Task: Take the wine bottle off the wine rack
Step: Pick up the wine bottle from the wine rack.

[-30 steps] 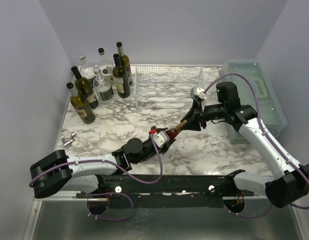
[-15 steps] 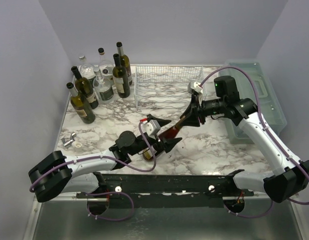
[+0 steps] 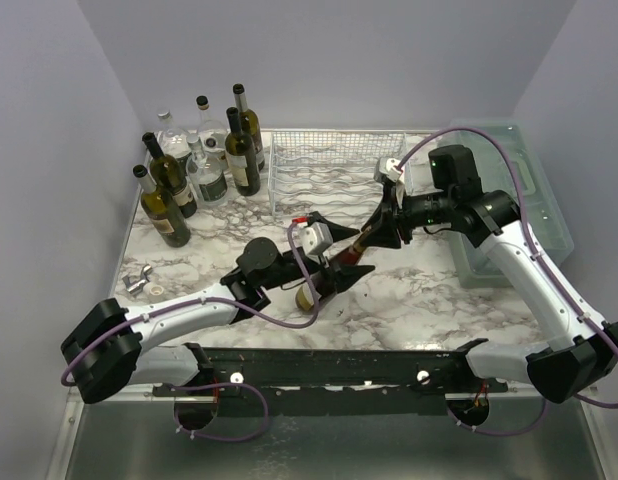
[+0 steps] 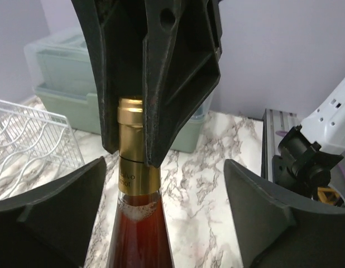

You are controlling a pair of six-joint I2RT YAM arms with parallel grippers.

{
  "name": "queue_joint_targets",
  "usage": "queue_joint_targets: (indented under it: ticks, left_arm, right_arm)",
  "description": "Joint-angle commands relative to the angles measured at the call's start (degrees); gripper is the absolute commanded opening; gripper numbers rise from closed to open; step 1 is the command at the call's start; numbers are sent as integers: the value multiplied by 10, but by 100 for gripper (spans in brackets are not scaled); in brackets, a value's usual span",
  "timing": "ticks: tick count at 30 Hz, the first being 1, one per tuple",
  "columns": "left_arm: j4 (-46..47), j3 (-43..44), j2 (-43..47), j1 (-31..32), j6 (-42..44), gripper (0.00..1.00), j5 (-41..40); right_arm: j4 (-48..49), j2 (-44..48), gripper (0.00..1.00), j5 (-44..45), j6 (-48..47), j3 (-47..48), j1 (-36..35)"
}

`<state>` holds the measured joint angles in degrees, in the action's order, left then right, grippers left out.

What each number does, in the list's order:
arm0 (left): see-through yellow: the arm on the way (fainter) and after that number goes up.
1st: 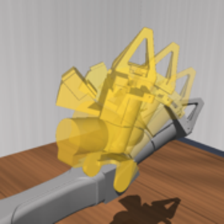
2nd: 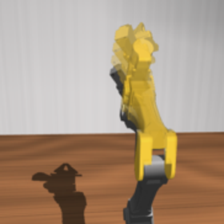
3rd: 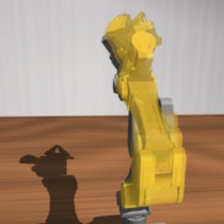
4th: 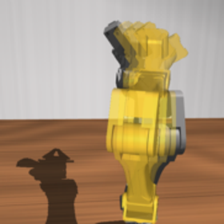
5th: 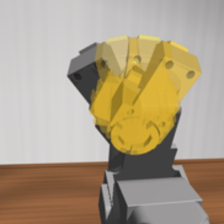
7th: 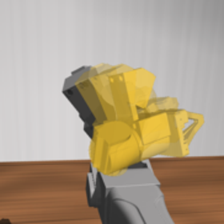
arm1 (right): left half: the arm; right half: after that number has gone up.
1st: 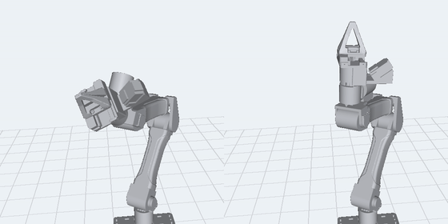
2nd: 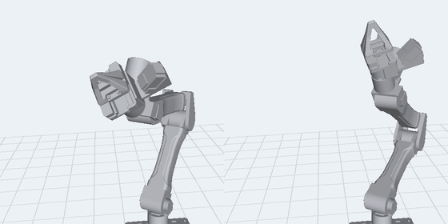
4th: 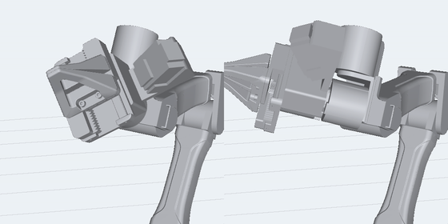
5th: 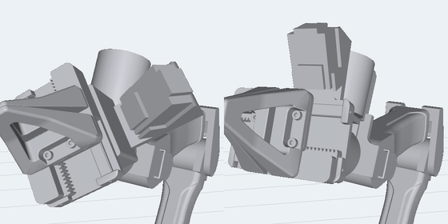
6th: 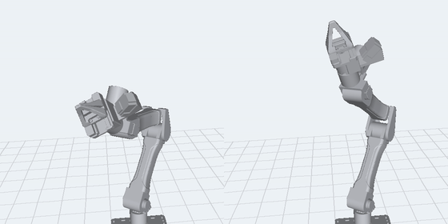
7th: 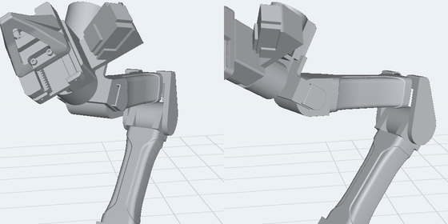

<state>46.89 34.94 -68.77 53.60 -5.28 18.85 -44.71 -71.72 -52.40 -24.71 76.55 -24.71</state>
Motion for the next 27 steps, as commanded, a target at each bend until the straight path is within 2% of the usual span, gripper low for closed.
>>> queue_joint_targets:
  ticks: [1,8,13,14,17,21,23,25,27]
  left_arm:
    - [-94,42,-23,-3,43,81,19]
    - [-115,66,-43,-3,50,69,-3]
    - [-120,80,-55,-3,50,48,-5]
    - [-122,81,-56,-3,50,40,-5]
    - [-130,82,-54,-3,50,2,-3]
    - [-132,72,-39,-3,57,0,-13]
    - [-132,65,-27,-2,64,0,-28]
    - [-132,58,-13,-2,64,0,-44]
    - [-132,52,4,-2,63,0,-53]
  right_arm:
    - [17,5,0,8,-10,36,-4]
    - [14,3,0,11,-11,36,-8]
    - [14,2,0,15,-10,35,-11]
    - [14,2,0,16,-10,35,-10]
    - [14,3,0,18,-12,30,-11]
    - [17,7,2,16,-9,21,-11]
    - [19,11,20,13,-5,16,-11]
    - [30,23,46,9,2,8,-11]
    - [37,31,67,2,13,4,-11]
